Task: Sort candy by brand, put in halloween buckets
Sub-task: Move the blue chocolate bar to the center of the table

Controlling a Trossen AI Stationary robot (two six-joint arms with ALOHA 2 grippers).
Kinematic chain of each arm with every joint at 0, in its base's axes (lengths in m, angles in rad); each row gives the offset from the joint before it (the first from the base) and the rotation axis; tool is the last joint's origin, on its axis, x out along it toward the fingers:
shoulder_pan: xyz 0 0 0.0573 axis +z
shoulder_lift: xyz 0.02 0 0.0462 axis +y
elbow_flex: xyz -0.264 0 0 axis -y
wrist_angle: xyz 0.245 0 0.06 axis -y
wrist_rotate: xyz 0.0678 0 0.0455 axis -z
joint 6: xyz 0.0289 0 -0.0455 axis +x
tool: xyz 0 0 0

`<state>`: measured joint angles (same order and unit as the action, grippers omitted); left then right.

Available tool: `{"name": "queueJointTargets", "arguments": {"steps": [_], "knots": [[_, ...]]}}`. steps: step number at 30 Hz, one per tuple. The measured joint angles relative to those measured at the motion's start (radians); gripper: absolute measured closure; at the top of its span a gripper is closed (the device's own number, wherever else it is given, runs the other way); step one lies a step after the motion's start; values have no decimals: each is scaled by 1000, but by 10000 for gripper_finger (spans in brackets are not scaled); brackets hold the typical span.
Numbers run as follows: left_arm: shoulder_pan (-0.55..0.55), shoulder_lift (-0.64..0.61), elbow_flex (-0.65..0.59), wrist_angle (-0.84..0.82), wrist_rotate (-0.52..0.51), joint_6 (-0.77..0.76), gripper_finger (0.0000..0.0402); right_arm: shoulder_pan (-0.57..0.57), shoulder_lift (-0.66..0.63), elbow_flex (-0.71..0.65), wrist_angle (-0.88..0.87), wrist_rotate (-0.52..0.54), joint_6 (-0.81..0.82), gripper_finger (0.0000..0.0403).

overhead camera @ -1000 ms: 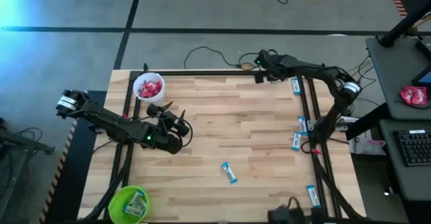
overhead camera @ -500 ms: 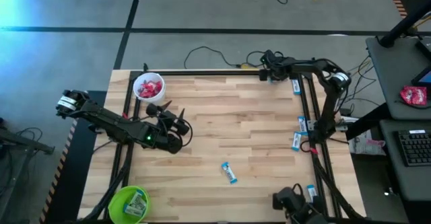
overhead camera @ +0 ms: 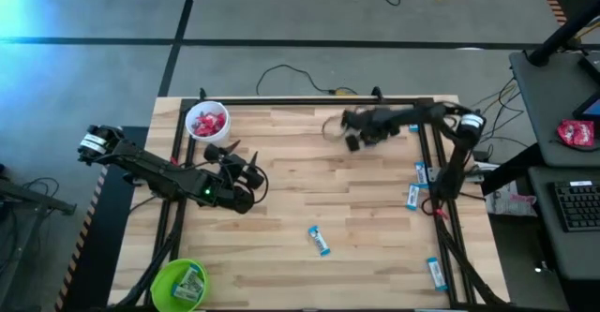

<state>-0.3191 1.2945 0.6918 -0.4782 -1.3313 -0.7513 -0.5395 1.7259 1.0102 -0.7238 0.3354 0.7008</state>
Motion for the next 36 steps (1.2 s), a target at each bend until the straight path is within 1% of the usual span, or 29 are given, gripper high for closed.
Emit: {"name": "queueJointTargets", "arguments": {"steps": [2, 4, 5, 7, 9, 11, 15, 17, 19, 22, 25, 28, 30, 32, 35, 36], "knots": [[0, 0, 0, 0, 13, -2, 123, 109, -20, -21, 3, -18, 46, 390], [0, 0, 0, 2, 12, 7, 123, 196, -39, -34, -3, -6, 85, 390], [0, 0, -1, 8, 6, 25, 123, 226, -51, -40, -5, 17, 107, 390], [2, 0, -1, 19, -34, 78, 123, 250, -78, -49, -4, 102, 151, 390], [2, 0, 0, 27, -89, 146, 123, 234, -101, -63, -5, 202, 182, 390], [2, 0, 1, 26, -117, 190, 123, 192, -109, -79, -4, 274, 204, 390], [2, 2, -4, 24, -101, 179, 123, 54, -100, -105, 1, 322, 206, 390], [3, 7, -4, 23, -101, 177, 123, -16, -85, -118, 15, 327, 208, 390], [3, 11, -4, 24, -101, 179, 123, -65, -77, -134, 81, 317, 207, 390], [8, 20, -4, 25, -116, 181, 123, -103, -69, -145, 175, 312, 191, 390], [15, 23, -4, 26, -135, 183, 123, -121, -55, -147, 191, 288, 193, 390], [22, 23, -4, 27, -136, 186, 123, -113, -56, -145, 184, 210, 174, 390], [28, 23, -4, 27, -136, 188, 123, -81, -59, -145, 169, 155, 170, 390], [33, 23, -4, 27, -136, 188, 123, -22, -65, -144, 159, 97, 185, 390], [35, 23, -4, 27, -132, 188, 123, 108, -78, -144, 159, 30, 253, 390], [35, 23, -4, 28, -110, 189, 123, 162, -83, -144, 163, 14, 290, 390]]}}
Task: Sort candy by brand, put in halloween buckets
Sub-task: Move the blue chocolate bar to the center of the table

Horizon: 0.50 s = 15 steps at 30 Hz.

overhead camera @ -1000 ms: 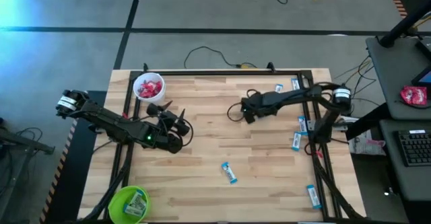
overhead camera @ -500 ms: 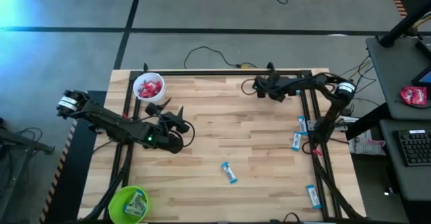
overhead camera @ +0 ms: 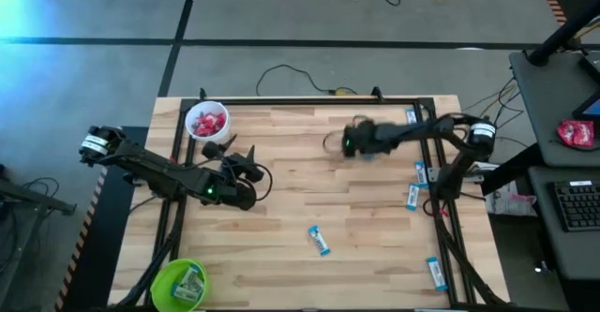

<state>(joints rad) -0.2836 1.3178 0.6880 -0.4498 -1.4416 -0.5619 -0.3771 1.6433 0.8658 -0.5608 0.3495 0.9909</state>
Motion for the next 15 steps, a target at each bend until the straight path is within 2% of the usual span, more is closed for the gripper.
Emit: {"name": "queueJointTargets", "arguments": {"steps": [2, 5, 8, 12, 15], "knots": [[0, 0, 0, 1, 40, 16, 123, 128, -9, 0, 10, -32, 89, 390], [-1, 0, 0, 3, 44, 22, 123, 322, -8, 25, 32, -57, 209, 390], [-1, 0, 0, 3, 43, 20, 123, 463, -3, 74, 44, -81, 228, 390], [0, 0, 0, 27, 41, 2, 123, 512, -20, 171, -2, -53, 111, 390], [0, 0, 0, 40, 41, -18, 123, 469, -41, 230, -167, 87, 82, 390]]}}
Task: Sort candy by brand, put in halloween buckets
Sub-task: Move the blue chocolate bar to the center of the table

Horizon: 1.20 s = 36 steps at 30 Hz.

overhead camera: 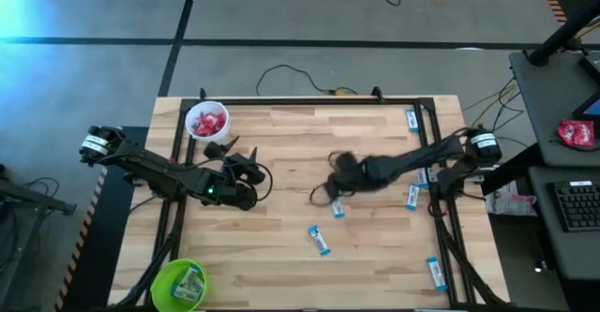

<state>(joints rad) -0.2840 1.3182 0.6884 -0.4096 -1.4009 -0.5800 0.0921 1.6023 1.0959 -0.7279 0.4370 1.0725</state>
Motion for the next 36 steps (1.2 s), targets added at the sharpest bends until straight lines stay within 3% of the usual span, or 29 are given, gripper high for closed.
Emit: {"name": "queueJointTargets", "arguments": {"steps": [4, 7, 14, 19, 23, 30, 36], "knots": [[0, 0, 0, -1, 9, -5, 123, -148, -11, 35, -341, 246, 22, 390], [0, 0, 0, -1, 6, -5, 123, -303, -10, 1, -503, 360, 58, 390], [7, 0, 0, -1, -56, 38, 123, -677, 10, -145, -357, 393, -50, 390], [41, 0, 0, 0, -67, 56, 123, -854, 35, -174, -214, 398, -130, 390], [83, 0, 0, 6, -67, 65, 123, -922, 56, -173, -133, 416, -125, 390], [111, 2, -1, 5, -49, 48, 123, -932, 132, -174, -83, 429, -56, 390], [111, 4, -5, 0, -30, 47, 123, -914, 179, -208, -78, 456, 332, 390]]}}
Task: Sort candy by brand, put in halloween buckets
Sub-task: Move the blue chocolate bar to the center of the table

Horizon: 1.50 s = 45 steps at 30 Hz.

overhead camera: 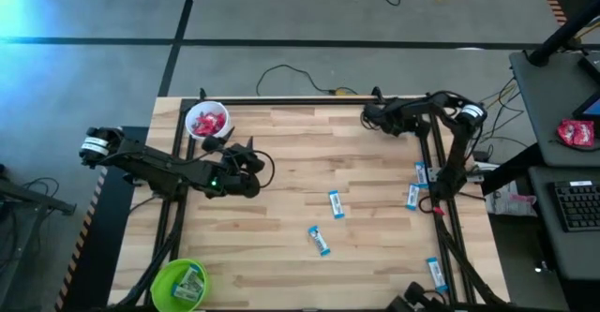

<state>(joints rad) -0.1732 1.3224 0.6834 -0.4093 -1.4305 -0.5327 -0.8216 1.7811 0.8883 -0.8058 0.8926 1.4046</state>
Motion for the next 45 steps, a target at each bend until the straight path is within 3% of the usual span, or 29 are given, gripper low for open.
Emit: {"name": "queueJointTargets", "arguments": {"steps": [4, 17, 22, 26, 29, 32, 37, 41, 45], "knots": [[0, 0, -5, 0, 17, -1, 123, 8, 8, -13, 0, 25, 106, 390], [0, 0, -6, 0, 0, 0, 123, 62, 1, -44, 52, -107, 27, 390], [0, 0, -6, 0, 0, 0, 123, 228, -30, -45, 49, -158, -2, 390], [0, 0, -6, 0, 0, 0, 123, 418, -85, -44, 62, -186, 84, 390], [0, 0, -6, 3, 0, 0, 123, 518, -114, -43, 63, -97, 115, 390], [0, 0, -6, 7, 0, 0, 123, 532, -115, -43, 71, -36, 121, 390], [0, 0, 5, 17, 0, 0, 123, 522, -62, -47, 341, -59, -92, 390], [0, 0, 5, 13, -1, 0, 123, 525, -25, -47, 569, -186, -333, 390], [0, 0, 2, 10, -1, 15, 123, 569, -33, -44, 575, -304, -323, 390]]}}
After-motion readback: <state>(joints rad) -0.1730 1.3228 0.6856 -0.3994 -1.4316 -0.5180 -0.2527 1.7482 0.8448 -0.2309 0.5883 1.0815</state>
